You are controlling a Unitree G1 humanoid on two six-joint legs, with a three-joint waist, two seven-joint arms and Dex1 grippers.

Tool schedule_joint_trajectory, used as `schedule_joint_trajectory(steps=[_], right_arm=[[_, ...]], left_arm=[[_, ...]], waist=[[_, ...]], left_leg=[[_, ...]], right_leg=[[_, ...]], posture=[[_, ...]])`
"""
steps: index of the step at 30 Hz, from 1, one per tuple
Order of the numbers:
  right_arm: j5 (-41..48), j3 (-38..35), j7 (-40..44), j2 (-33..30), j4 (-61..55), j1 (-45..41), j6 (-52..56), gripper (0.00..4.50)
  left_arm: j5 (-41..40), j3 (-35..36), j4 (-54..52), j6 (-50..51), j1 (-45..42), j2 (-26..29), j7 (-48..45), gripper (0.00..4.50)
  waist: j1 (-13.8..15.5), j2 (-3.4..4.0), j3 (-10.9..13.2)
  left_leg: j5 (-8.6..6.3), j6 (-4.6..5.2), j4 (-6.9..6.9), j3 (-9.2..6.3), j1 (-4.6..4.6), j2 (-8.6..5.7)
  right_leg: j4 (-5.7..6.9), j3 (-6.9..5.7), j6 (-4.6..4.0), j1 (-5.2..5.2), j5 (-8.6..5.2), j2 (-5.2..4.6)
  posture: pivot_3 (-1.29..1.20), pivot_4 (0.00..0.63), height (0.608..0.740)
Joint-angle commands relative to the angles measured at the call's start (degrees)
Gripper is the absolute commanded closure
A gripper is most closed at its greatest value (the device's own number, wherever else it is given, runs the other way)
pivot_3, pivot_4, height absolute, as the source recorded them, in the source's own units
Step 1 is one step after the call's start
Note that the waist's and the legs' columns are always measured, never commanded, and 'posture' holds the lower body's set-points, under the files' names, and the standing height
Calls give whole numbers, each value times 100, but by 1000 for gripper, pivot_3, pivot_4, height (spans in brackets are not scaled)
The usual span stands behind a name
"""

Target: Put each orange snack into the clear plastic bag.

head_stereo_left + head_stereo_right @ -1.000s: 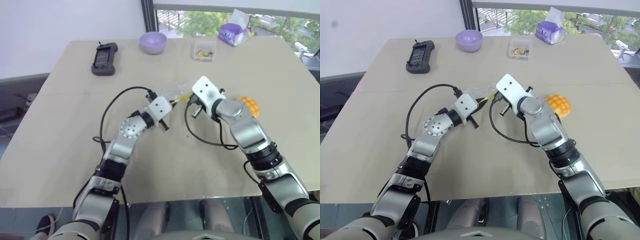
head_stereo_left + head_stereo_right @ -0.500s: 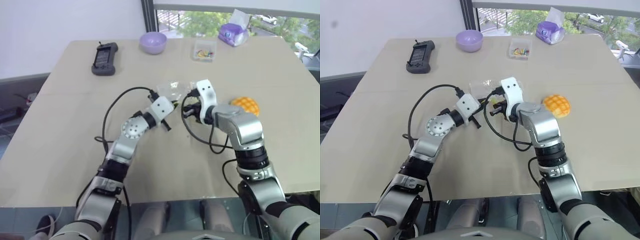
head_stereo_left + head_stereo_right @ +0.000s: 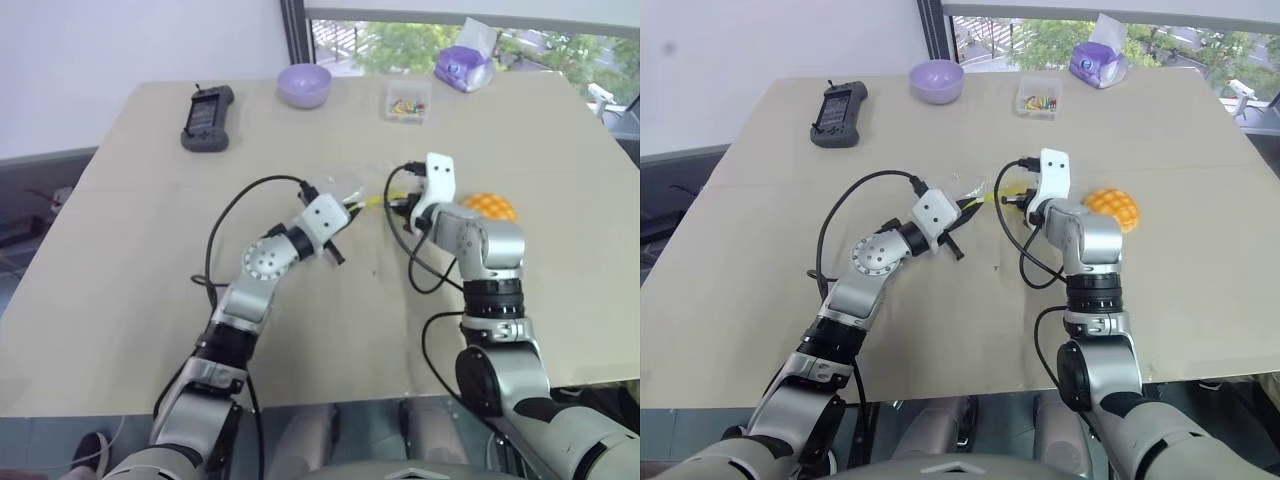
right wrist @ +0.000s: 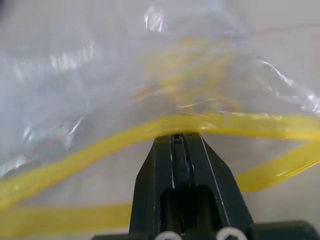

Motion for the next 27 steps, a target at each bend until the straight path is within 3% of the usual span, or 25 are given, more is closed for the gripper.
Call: schedule_joint_trajectory(steps=[1, 6, 13, 17, 20, 23, 27], right_arm=[[388, -316, -182, 196, -208, -261, -821, 4477], [993, -822, -393, 396, -185, -449, -1429, 4477], [2404, -1183, -273, 621, -320, -460, -909, 4477], [2849, -913, -35, 479, -513, -250, -544, 4477], [2562, -331, 152, 206, -591, 4, -594, 4477], [2249, -4, 38, -4, -411, 152, -675, 3797], [2141, 43, -73, -85, -244, 168, -799, 1826]], left_arm=[[-37, -7, -275, -17, 23, 22, -13, 4500], [-32, -23, -278, -12, 32, 19, -10, 4500], [-26, -13, -208, -42, -35, -7, 27, 4500], [-24, -6, -197, -49, -46, -16, 49, 4500], [-26, -4, -204, -48, -44, -22, 59, 4500], [-20, 1, -202, -52, -52, -27, 71, 4500], [-16, 12, -205, -48, -58, -28, 89, 4500]], waist=[[-32, 0, 0], [-88, 0, 0], [-99, 1, 0], [-99, 2, 0], [-97, 3, -1], [-95, 3, -1], [-94, 3, -1]], left_leg=[[0, 0, 0, 0, 0, 0], [0, 0, 0, -1, 0, 1], [0, 0, -1, -1, 0, 4], [0, 0, -1, 0, 0, 4], [0, 1, -2, 0, 0, 4], [0, 1, -2, 0, 1, 2], [0, 1, -1, 0, 1, 2]], right_leg=[[-1, 0, 0, 0, 0, 0], [1, 0, 0, 0, 0, 0], [1, 0, 0, 0, 0, 1], [1, 1, 0, 0, 0, 1], [1, 1, 0, 0, 0, 1], [1, 1, 0, 1, 0, 1], [1, 1, 0, 0, 0, 0]], posture=[[0, 150, 740], [0, 150, 740], [0, 150, 740], [0, 150, 740], [0, 150, 740], [0, 150, 740], [0, 150, 740]])
